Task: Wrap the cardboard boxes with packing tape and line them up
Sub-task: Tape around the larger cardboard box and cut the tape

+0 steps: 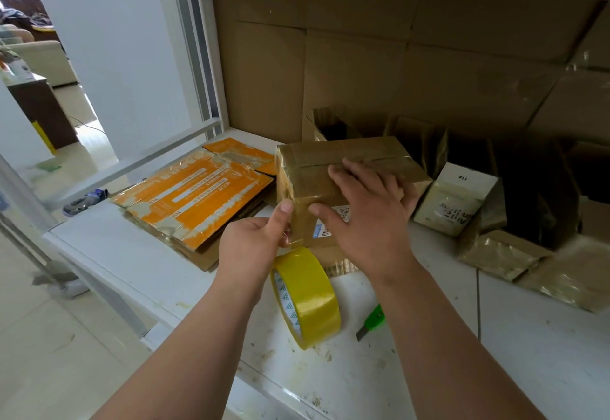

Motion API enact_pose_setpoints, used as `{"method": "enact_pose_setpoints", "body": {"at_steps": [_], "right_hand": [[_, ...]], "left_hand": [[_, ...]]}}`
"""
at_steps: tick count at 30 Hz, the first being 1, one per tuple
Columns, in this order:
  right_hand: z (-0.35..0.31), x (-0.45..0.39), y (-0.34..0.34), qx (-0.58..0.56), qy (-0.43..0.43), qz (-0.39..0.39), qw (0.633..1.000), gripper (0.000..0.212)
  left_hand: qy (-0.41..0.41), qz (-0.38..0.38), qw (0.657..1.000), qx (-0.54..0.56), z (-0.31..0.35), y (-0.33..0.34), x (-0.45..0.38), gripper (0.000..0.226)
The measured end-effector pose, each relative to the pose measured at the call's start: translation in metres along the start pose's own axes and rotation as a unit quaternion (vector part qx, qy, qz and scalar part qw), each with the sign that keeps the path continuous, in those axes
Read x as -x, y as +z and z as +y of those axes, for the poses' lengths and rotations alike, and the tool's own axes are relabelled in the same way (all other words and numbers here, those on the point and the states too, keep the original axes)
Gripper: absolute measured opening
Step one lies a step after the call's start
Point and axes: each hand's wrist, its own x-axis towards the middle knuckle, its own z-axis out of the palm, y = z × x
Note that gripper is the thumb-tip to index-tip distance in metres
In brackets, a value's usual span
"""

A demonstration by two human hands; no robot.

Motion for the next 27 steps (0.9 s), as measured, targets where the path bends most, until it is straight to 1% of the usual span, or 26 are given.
{"method": "enact_pose_setpoints", "body": {"at_steps": [3, 7, 10, 11, 12, 13, 15, 17, 18, 20, 22, 25, 27], "right_hand": [[0.006, 0.002, -0.002, -0.001, -0.022, -0.001, 1.000, 0.056], [-0.001, 0.002, -0.003, -0.006, 0.007, -0.006, 1.000, 0.059], [0.001, 0.003, -0.004, -0.025, -0.012, -0.006, 1.000, 0.051], [0.003, 0.005, -0.006, -0.043, -0.009, 0.000, 0.999, 0.053], [0.006, 0.006, -0.011, -0.061, 0.012, 0.009, 0.998, 0.056], [0.009, 0.007, -0.016, -0.073, 0.051, 0.021, 0.996, 0.060], [0.021, 0.005, -0.022, -0.087, 0.155, 0.032, 0.984, 0.068], [0.032, 0.001, -0.025, -0.129, 0.244, -0.001, 0.961, 0.083], [0.036, -0.001, -0.025, -0.156, 0.267, -0.010, 0.951, 0.086], [0.039, 0.000, -0.026, -0.195, 0.279, 0.006, 0.940, 0.083], [0.037, 0.005, -0.029, -0.216, 0.274, 0.027, 0.937, 0.077], [0.034, 0.012, -0.032, -0.204, 0.272, 0.024, 0.940, 0.081], [0.032, 0.013, -0.037, -0.192, 0.271, 0.010, 0.943, 0.085]], "left_hand": [[0.008, 0.007, 1.000, 0.001, -0.002, 0.000, 0.000, 0.050], [-0.005, 0.004, 1.000, 0.013, -0.005, 0.001, -0.001, 0.043], [-0.031, 0.005, 0.998, 0.049, -0.004, 0.001, 0.001, 0.045], [-0.040, -0.002, 0.997, 0.068, -0.004, 0.000, 0.002, 0.046], [-0.046, -0.020, 0.995, 0.081, -0.003, -0.002, 0.003, 0.044], [-0.049, -0.046, 0.994, 0.084, -0.004, -0.003, 0.004, 0.041], [-0.046, -0.091, 0.992, 0.079, -0.007, -0.004, 0.006, 0.030], [-0.043, -0.095, 0.991, 0.078, -0.010, -0.004, 0.006, 0.017], [-0.043, -0.088, 0.992, 0.080, -0.012, -0.003, 0.005, 0.017], [-0.041, -0.088, 0.991, 0.097, -0.015, -0.002, 0.005, 0.017], [-0.031, -0.097, 0.987, 0.123, -0.016, -0.001, 0.007, 0.017], [-0.016, -0.098, 0.983, 0.152, -0.018, -0.005, 0.010, 0.017], [0.020, -0.084, 0.988, 0.128, -0.019, -0.008, 0.014, 0.014]]}}
